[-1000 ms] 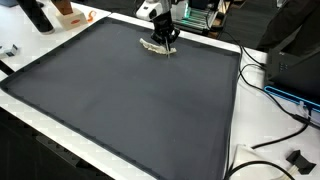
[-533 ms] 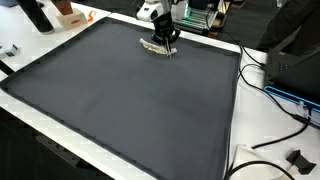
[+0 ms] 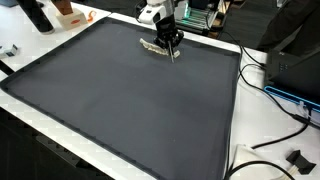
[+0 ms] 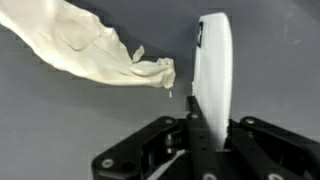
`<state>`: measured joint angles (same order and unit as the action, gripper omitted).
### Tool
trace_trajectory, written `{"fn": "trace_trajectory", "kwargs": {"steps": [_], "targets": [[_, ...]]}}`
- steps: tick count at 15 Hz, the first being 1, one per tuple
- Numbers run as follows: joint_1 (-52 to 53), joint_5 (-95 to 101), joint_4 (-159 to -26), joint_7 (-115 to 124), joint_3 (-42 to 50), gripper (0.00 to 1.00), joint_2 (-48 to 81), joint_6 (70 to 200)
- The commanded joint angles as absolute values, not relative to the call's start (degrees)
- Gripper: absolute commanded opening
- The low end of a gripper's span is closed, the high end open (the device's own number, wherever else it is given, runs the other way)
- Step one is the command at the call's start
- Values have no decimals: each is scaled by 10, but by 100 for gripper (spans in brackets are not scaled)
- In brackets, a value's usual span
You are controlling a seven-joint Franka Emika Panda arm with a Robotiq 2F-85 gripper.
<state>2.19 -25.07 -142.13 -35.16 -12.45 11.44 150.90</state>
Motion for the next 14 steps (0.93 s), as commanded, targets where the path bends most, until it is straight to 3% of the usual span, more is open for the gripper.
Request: {"fn": "trace_trajectory", "kwargs": {"steps": [1,14], "targets": [[33,-234,-1412,-284,-128,1,117,1526],[62,-69,-1428,-4,-98,1,-38,1425]]}}
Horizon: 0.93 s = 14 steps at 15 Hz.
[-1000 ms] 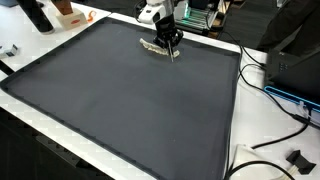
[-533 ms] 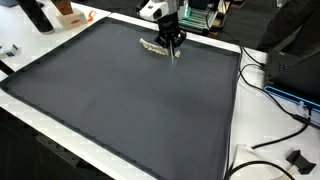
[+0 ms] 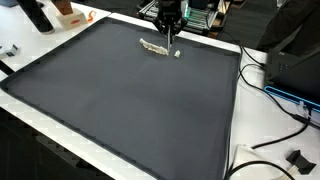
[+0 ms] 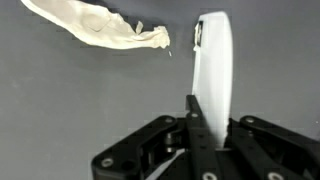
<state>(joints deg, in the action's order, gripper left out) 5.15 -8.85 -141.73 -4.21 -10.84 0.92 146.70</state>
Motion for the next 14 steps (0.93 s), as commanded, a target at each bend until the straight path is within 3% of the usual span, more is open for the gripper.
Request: {"fn": "trace_trajectory", "kwargs": {"steps": [1,14], "targets": [[63,-68,-1425,3,-98,1,-51,1409],[66,-68,-1404,60,-102,1,-136,1269]]}}
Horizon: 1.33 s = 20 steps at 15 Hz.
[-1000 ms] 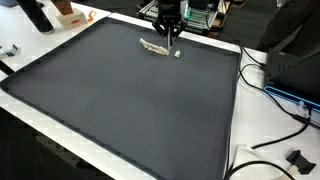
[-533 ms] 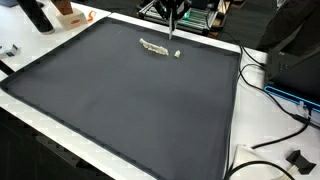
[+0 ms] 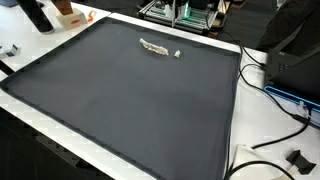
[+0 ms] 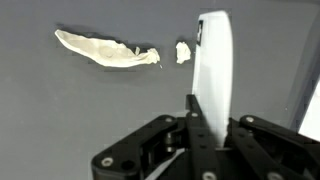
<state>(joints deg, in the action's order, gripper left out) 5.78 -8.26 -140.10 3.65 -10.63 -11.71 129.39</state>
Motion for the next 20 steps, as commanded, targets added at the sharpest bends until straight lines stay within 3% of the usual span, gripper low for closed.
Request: {"fn": "trace_trajectory", "kwargs": {"steps": [1,20], "targets": [[68,-70,-1403,61,-102,1,-139,1263],[73,-64,-1396,87,-103,4,-156,1245]]}}
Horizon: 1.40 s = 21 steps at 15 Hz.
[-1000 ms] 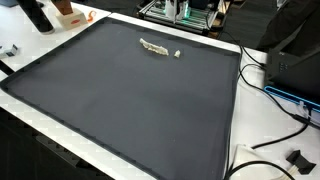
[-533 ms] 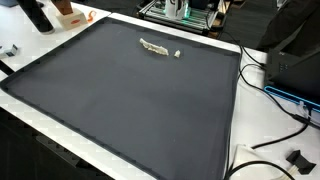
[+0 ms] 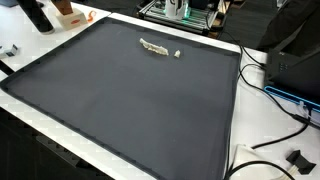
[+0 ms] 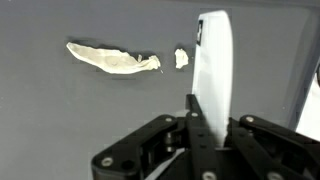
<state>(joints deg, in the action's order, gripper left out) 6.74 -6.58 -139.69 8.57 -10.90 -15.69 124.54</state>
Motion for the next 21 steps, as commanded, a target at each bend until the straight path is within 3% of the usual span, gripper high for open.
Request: {"fn": "trace_trajectory", "kwargs": {"steps": [1,12,21], "targets": [[74,-64,-1396,87,-103,1,-156,1245],[92,-245,-1430,-258,-14,1,-105,1373],[68,-437,-1430,-482,18,1,-53,1341]]}}
